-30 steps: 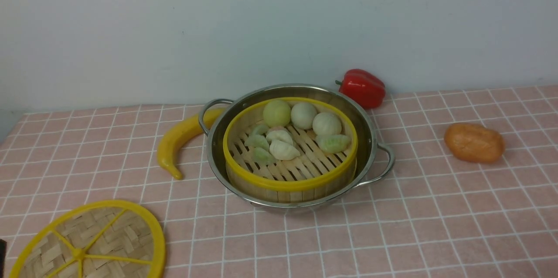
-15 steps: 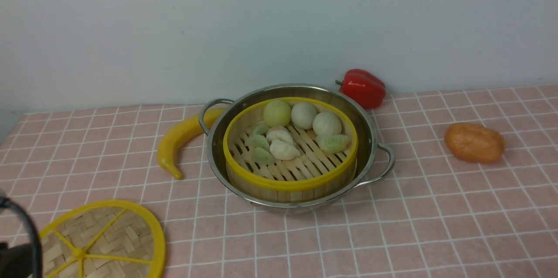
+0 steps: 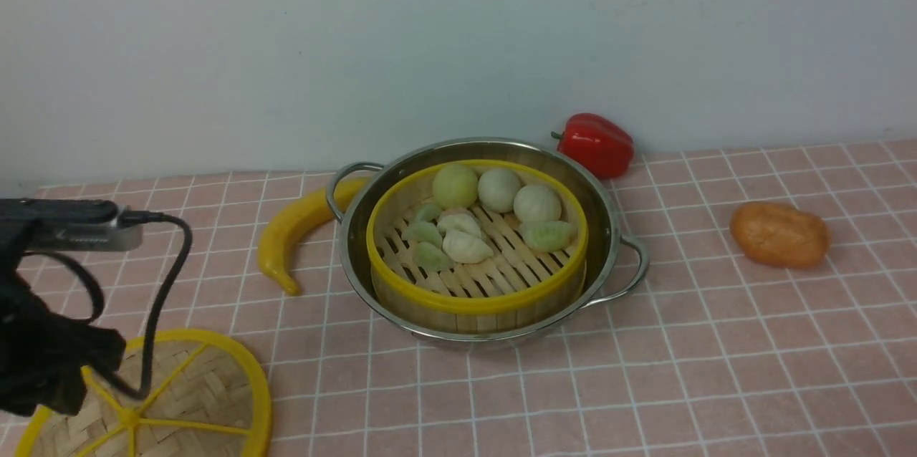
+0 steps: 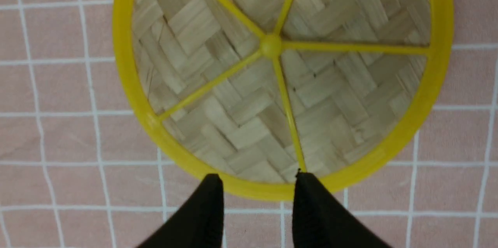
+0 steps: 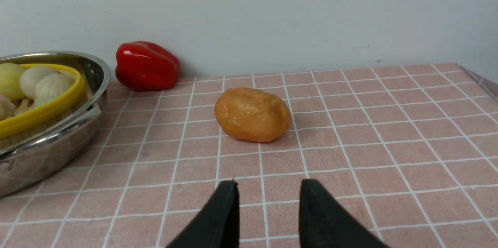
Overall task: Place the steamer in the pot on the pink tablecloth, and put the lid on the steamer.
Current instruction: 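Grasp the bamboo steamer lid lying on the table by its centre knob, then place the yellow bamboo steamer lid onto the steamer in the pot with the left gripper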
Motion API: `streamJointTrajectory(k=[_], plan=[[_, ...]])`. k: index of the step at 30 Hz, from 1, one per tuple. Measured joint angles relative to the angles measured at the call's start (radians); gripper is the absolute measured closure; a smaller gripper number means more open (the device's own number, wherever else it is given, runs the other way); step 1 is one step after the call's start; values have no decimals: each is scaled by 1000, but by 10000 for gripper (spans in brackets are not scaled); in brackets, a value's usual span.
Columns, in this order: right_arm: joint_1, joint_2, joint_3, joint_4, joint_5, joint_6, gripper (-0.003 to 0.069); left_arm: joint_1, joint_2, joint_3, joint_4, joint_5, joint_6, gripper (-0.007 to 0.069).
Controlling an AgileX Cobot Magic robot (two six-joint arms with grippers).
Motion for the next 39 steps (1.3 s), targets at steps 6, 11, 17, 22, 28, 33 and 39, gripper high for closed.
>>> streamJointTrajectory(k=[6, 11, 17, 22, 28, 33, 39], plan=[[0, 0, 0, 0, 0, 0, 419, 0, 189, -27, -12, -57, -3, 381], [0, 0, 0, 0, 0, 0, 419, 0, 305, -30, -24, -122, -4, 381], [0, 0, 0, 0, 0, 0, 419, 0, 364, -33, -26, -141, -11, 386], [0, 0, 0, 0, 0, 0, 419, 0, 366, -39, -25, -126, -15, 494], [0, 0, 0, 0, 0, 0, 419, 0, 361, -97, -27, -50, 12, 508], [0, 0, 0, 0, 0, 0, 419, -2, 296, -236, -41, -1, 72, 508], [0, 0, 0, 0, 0, 0, 419, -62, 219, -575, -192, 70, 305, 508]])
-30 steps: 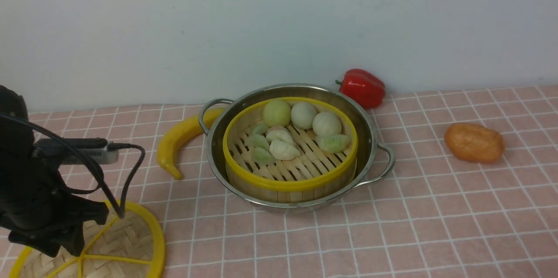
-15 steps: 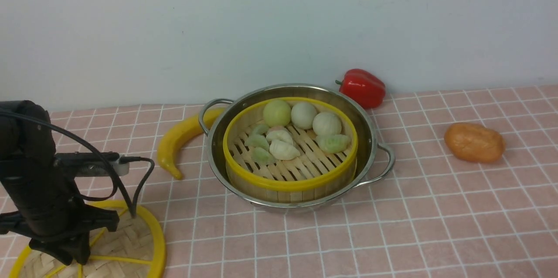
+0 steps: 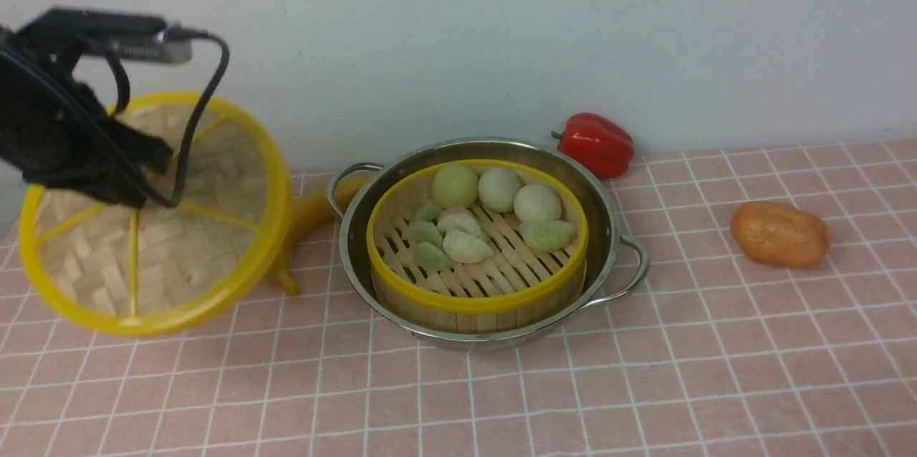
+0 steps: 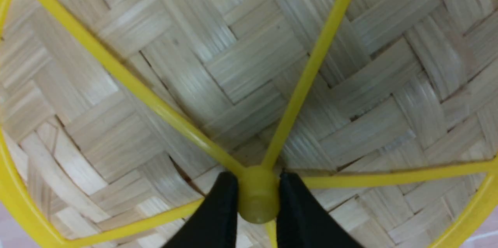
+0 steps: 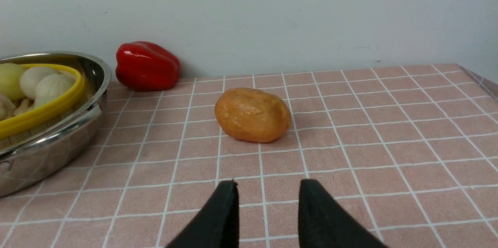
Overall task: Place the steamer in the pot on the pink tablecloth, and put the lid on the steamer.
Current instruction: 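Place the yellow bamboo steamer lid onto the steamer in the pot with the left gripper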
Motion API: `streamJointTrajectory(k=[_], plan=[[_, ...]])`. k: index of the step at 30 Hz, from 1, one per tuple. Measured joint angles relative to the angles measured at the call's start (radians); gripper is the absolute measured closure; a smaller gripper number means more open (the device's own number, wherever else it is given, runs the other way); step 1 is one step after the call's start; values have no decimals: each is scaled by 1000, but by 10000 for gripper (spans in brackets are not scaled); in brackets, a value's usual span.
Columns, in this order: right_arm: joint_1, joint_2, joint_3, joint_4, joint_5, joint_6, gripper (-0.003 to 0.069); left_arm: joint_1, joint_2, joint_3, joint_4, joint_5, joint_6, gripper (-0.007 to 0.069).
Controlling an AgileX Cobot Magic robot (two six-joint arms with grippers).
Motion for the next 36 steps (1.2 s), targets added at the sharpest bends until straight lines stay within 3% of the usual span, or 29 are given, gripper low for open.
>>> streamJointTrajectory(k=[6, 12, 20, 25, 36], plan=[[0, 0, 0, 0, 0, 0, 419, -198, 76, -224, -58, 16, 318, 508], [0, 0, 0, 0, 0, 0, 419, -407, 221, -312, 51, 23, 533, 508], [0, 0, 0, 0, 0, 0, 417, -553, 403, -367, 217, 34, 570, 508], [0, 0, 0, 0, 0, 0, 417, -578, 471, -389, 279, 10, 534, 508], [0, 0, 0, 0, 0, 0, 417, -584, 479, -394, 289, -62, 495, 508]])
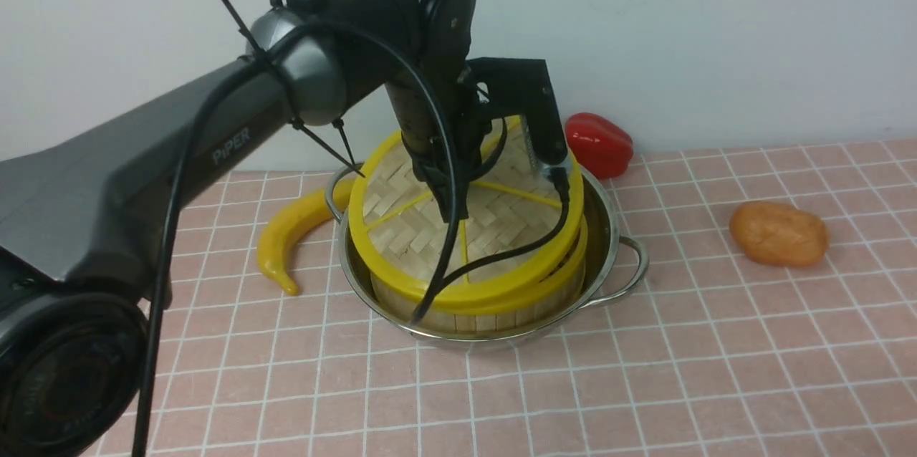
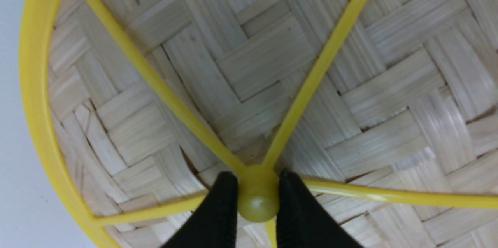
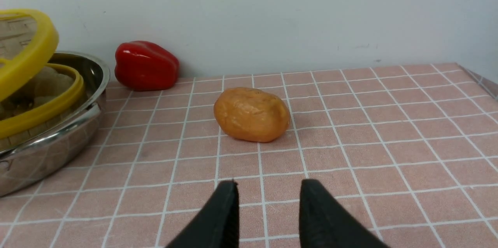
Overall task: Place the steamer in the pot on the pink tablecloth, and put the lid on the steamer.
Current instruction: 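Place the yellow bamboo steamer lid onto the steamer in the pot with the left gripper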
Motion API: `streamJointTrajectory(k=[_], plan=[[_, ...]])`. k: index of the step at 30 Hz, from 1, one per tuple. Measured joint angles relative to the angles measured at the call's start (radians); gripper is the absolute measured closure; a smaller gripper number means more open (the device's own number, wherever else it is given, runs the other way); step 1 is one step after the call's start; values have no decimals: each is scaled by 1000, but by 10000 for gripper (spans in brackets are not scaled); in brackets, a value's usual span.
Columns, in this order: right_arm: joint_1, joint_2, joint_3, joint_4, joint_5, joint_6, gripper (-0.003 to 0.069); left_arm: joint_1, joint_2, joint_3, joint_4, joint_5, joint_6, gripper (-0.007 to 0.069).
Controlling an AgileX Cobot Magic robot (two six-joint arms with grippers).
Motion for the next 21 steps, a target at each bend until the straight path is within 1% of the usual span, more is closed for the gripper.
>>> streamJointTrajectory(k=[8, 21], plan=[[0, 0, 0, 0, 0, 0, 417, -1, 0, 0, -16, -28, 34, 508], [0, 0, 0, 0, 0, 0, 417, -1, 29, -1, -46, -70, 41, 508]])
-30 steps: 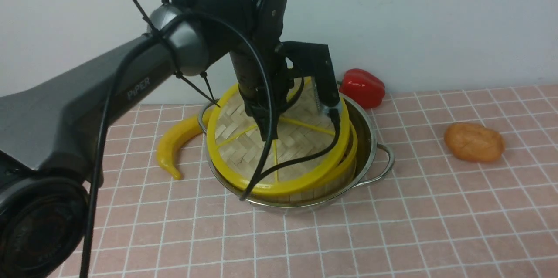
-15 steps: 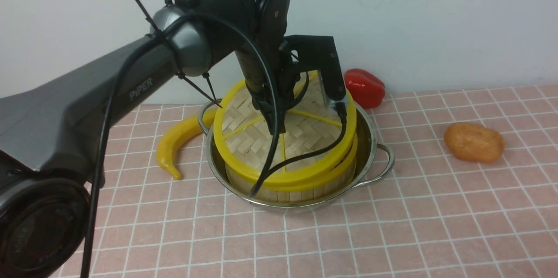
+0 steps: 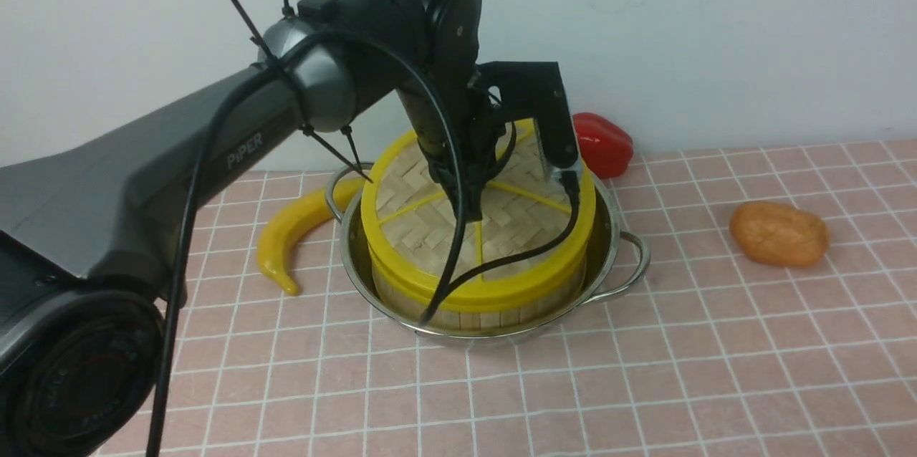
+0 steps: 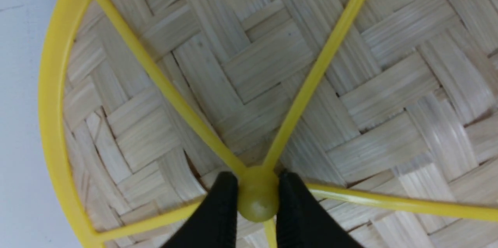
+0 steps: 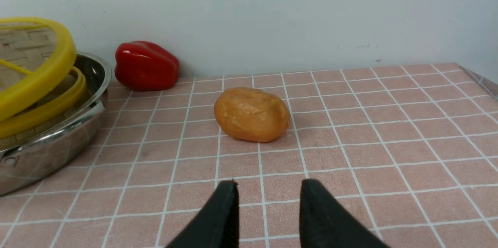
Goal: Place the steamer in the pot on the pink tablecloth, and put the lid on the steamer.
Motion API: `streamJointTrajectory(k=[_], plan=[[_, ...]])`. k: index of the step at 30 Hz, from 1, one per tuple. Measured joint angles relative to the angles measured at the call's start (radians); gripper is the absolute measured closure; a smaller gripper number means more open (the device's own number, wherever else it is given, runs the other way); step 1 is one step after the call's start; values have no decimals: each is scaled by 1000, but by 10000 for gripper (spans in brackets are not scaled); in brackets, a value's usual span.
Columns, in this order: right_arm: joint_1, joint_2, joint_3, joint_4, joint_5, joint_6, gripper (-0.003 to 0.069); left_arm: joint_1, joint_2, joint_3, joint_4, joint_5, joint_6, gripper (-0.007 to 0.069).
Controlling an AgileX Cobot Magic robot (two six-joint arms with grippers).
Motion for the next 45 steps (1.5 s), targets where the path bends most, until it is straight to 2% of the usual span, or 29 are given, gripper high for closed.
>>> streamJointTrajectory(k=[9, 16, 19, 22, 23, 24, 26, 29, 31, 34, 36, 37, 38, 41, 42, 43, 45], plan=[[0, 0, 0, 1, 0, 0, 417, 1, 50, -4, 20, -34, -58, 508], [0, 0, 0, 1, 0, 0, 417, 21, 59, -7, 6, -46, -220, 508], [0, 0, 0, 1, 0, 0, 417, 26, 59, -7, 7, -50, -254, 498], [0, 0, 0, 1, 0, 0, 417, 28, 47, -7, 27, -51, -273, 425], [0, 0, 0, 1, 0, 0, 417, 30, 35, -7, 34, -51, -278, 353], [0, 0, 0, 1, 0, 0, 417, 30, 35, -7, 36, -52, -278, 353], [0, 0, 0, 1, 0, 0, 417, 36, 5, -7, 47, -52, -283, 186], [0, 0, 0, 1, 0, 0, 417, 37, -25, -7, 71, -50, -304, 46], [0, 0, 0, 1, 0, 0, 417, 37, -56, -6, 91, -48, -333, -5], [0, 0, 0, 1, 0, 0, 417, 37, -109, -6, 117, -53, -384, -8], [0, 0, 0, 1, 0, 0, 417, 37, -210, -6, 127, -91, -488, 102], [0, 0, 0, 1, 0, 0, 417, 37, -227, -6, 127, -94, -506, 116], [0, 0, 0, 1, 0, 0, 417, 37, -289, -6, 127, -118, -568, 249], [0, 0, 0, 1, 0, 0, 417, 37, -409, -8, 116, -139, -701, 531], [0, 0, 0, 1, 0, 0, 417, 37, -416, -8, 115, -139, -709, 544], [0, 0, 0, 1, 0, 0, 417, 37, -472, -8, 106, -139, -769, 616], [0, 0, 0, 1, 0, 0, 417, 37, -506, -8, 103, -139, -799, 639]])
